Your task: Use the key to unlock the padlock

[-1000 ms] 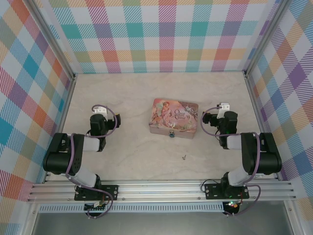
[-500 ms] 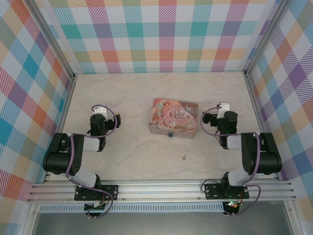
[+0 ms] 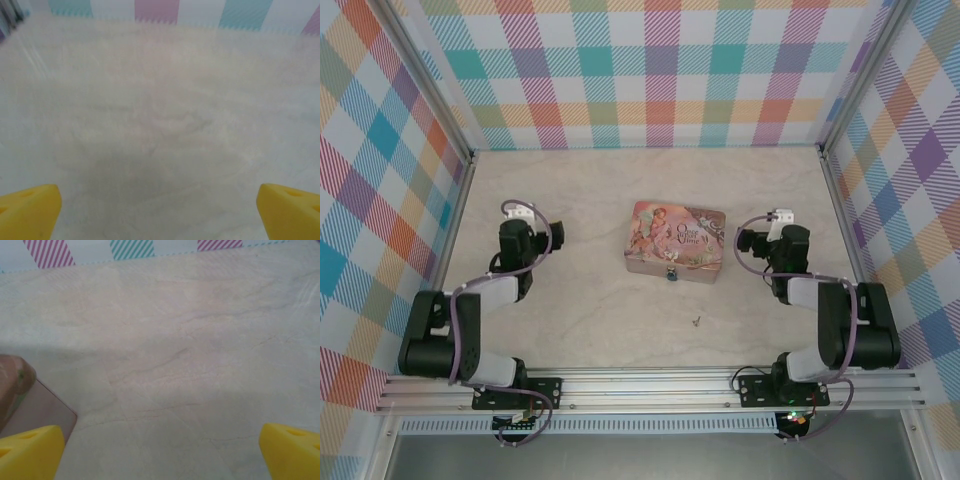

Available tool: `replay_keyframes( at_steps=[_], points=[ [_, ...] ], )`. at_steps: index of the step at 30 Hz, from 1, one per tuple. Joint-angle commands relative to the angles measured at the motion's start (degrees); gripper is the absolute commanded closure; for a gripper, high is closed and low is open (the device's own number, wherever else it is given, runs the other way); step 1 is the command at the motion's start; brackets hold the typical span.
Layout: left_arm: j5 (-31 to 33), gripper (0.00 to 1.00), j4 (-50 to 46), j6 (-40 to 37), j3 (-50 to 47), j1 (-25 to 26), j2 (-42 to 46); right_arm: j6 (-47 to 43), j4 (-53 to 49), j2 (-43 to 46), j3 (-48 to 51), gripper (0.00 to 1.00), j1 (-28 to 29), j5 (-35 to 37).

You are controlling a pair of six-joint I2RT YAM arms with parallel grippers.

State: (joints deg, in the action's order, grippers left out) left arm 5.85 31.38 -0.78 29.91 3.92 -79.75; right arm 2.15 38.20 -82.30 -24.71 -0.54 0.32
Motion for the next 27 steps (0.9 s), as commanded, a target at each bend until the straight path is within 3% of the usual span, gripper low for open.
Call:
replay_keyframes(
  at_steps=[1, 5, 9, 12, 18, 27],
  points=[
    [-0.6, 0.00, -6.5, 2.6, 2.3, -0.3, 6.6, 2.0, -11.1, 6.3, -4.1, 0.00, -0.4, 0.3],
    [-2.7, 0.00, -20.7, 9.7, 9.7, -0.3, 9.6, 7.9, -23.6, 13.3, -6.8, 0.00, -0.4, -2.2],
    [-9.3, 0.00, -34.1, 16.9, 17.5, 0.0, 9.3, 16.2, -36.5, 18.7, -9.6, 0.00, -0.4, -9.2],
    [-13.3, 0.00, -32.4, 20.4, 15.6, 1.6, 11.8, 21.4, -42.1, 21.8, -10.0, 0.00, -0.4, -14.7],
    [-10.8, 0.00, -25.7, 19.9, 7.5, 7.0, 19.3, 25.9, -48.6, 25.1, -9.2, 0.00, 0.0, -23.4],
    [-7.3, 0.00, -17.9, 20.7, -1.7, 13.8, 22.8, 26.3, -47.1, 16.6, -9.8, 0.00, 6.2, -23.2]
  ],
)
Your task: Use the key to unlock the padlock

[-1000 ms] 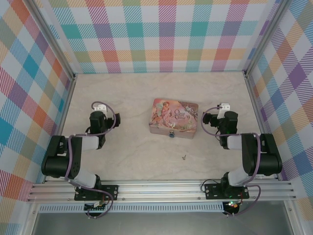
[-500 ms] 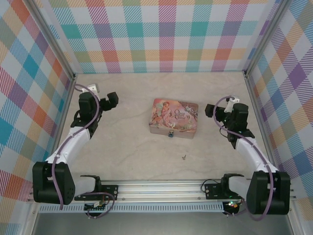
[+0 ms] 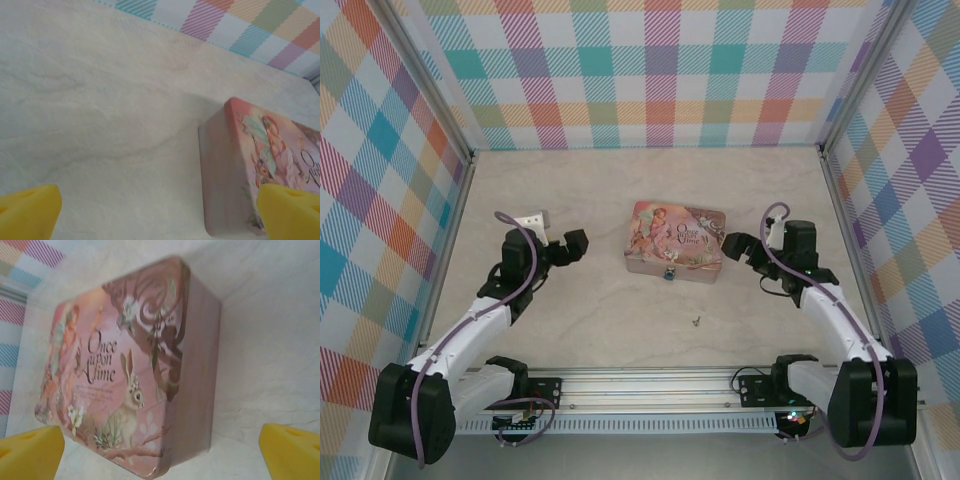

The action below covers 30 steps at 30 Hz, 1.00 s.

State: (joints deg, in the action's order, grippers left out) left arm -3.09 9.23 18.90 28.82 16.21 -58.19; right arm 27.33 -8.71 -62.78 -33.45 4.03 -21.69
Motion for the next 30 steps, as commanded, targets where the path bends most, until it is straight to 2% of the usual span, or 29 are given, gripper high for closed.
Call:
replay_keyframes(
  at_steps=[1, 9, 21, 26, 30],
  points=[
    [2.2, 0.00, 4.1, 1.1, -0.7, 1.8, 1.2, 1.1, 0.7, -4.8, -1.9, 0.00, 2.6, -1.3],
    [3.5, 0.00, 4.2, 2.2, -0.4, 2.2, 0.4, 1.3, 4.0, -16.4, -9.5, 0.00, 10.7, -1.3],
    [4.5, 0.00, 1.8, 1.3, 2.0, 2.3, 0.3, 5.5, 8.6, -24.1, -14.5, 0.00, 20.4, -1.8],
    [4.4, 0.00, 1.5, 1.4, 3.0, 2.4, 1.1, 4.0, -2.6, -17.8, -13.1, 0.01, 20.6, 8.0],
    [4.5, 0.00, 1.3, 1.4, 3.8, 2.5, 1.3, 3.8, -15.2, -10.4, -10.9, 0.11, 21.8, 13.2]
  ],
)
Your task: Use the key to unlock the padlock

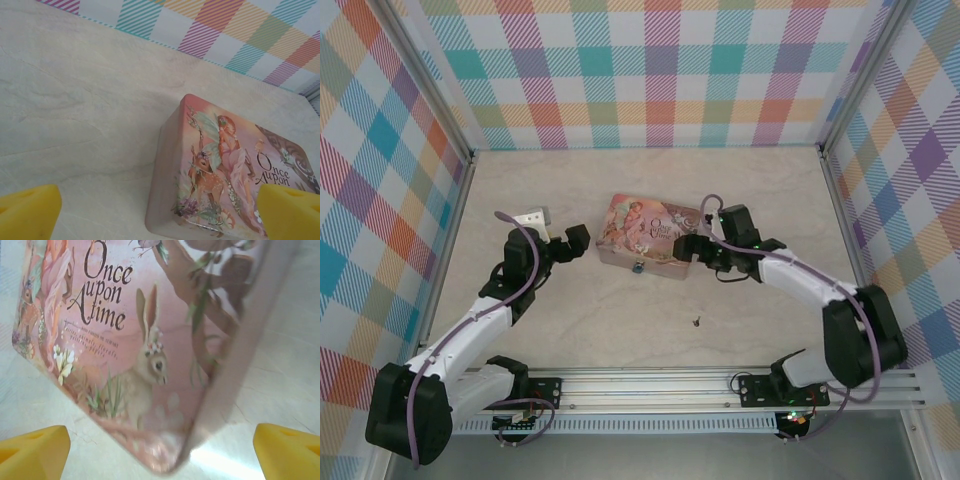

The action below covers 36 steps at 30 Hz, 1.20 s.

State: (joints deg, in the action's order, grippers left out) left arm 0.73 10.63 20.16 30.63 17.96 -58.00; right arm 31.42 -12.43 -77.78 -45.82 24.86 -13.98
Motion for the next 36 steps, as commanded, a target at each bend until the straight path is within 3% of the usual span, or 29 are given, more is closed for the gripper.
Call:
replay_keyframes(
  at_steps=[1, 7, 13, 22, 36],
  points=[
    [0.7, 0.00, -0.1, 0.2, 2.1, 0.8, 1.0, 0.1, -14.2, 5.8, 2.1, 0.14, 1.8, 6.4],
    [1.4, 0.00, 0.1, 0.1, 2.9, 1.0, -0.3, 6.8, -23.9, 9.7, 6.6, 0.36, 9.6, 10.3],
    [0.7, 0.00, -0.1, 0.3, 3.7, 1.1, -1.9, 9.1, -24.1, 3.2, 6.4, 0.51, 15.6, 14.3],
    [1.3, 0.00, -1.5, 0.4, 3.6, 1.2, -1.2, 8.9, -22.9, -5.2, 3.6, 0.57, 20.6, 16.0],
    [1.6, 0.00, -2.5, 0.0, 4.2, 1.2, -1.2, 9.2, -27.3, -5.5, 2.8, 0.57, 22.9, 19.7]
  ],
)
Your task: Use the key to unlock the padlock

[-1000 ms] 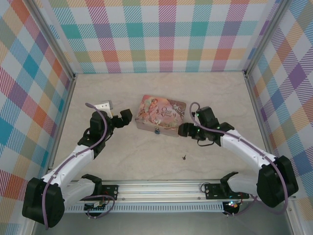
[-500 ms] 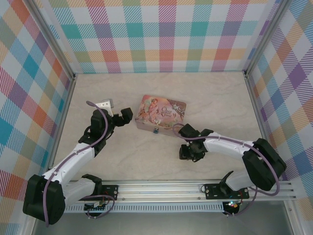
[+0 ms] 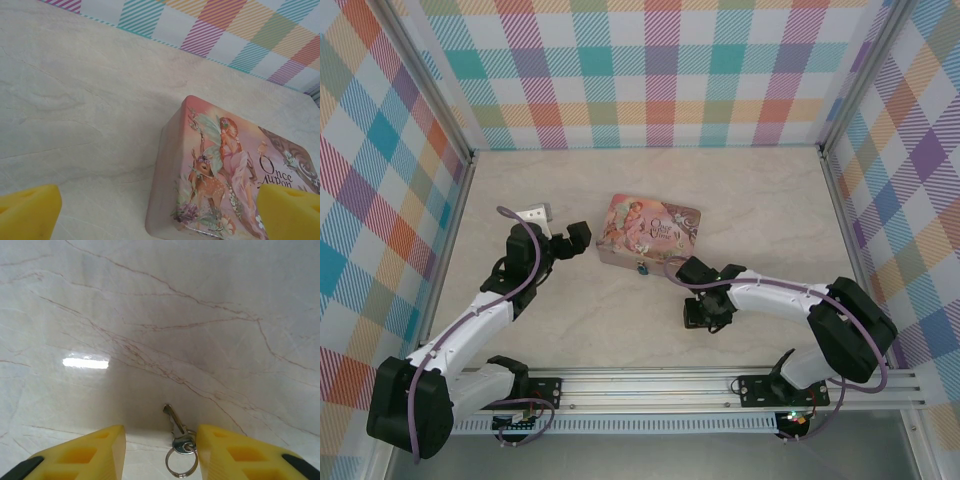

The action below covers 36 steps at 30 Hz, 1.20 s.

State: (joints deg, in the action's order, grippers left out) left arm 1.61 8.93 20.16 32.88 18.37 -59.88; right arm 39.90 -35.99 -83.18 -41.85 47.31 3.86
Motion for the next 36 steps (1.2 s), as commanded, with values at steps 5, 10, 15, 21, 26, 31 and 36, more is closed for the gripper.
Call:
replay_keyframes(
  at_steps=[5, 10, 15, 21, 26, 31, 36],
  points=[
    [0.7, 0.00, -0.8, 0.1, 2.1, 0.8, 0.3, 0.9, -5.0, 0.5, -1.2, 0.59, 0.7, 3.3],
    [0.3, 0.00, -1.0, 0.2, 2.3, 0.8, 0.0, 1.2, -6.1, 0.9, -1.5, 0.59, 1.1, 4.9],
    [0.2, 0.00, -1.1, 0.2, 2.5, 0.9, -0.4, 2.1, -6.7, 3.3, -1.1, 0.58, 1.3, 6.1],
    [0.0, 0.00, -1.1, 0.2, 2.7, 0.9, -0.7, 3.6, -7.4, 4.3, 0.3, 0.58, 1.2, 6.0],
    [-0.2, 0.00, -1.2, 0.1, 3.0, 0.9, -0.8, 5.0, -5.6, 2.7, 1.2, 0.59, 1.2, 4.7],
    [-0.4, 0.00, -1.7, 0.2, 3.3, 0.9, -1.0, 6.9, -4.5, 1.2, 2.4, 0.63, 1.2, 5.3],
    [-0.5, 0.00, -1.8, 0.2, 3.4, 0.9, -1.2, 8.1, -5.0, 1.6, 3.7, 0.67, 1.2, 5.3]
  ],
)
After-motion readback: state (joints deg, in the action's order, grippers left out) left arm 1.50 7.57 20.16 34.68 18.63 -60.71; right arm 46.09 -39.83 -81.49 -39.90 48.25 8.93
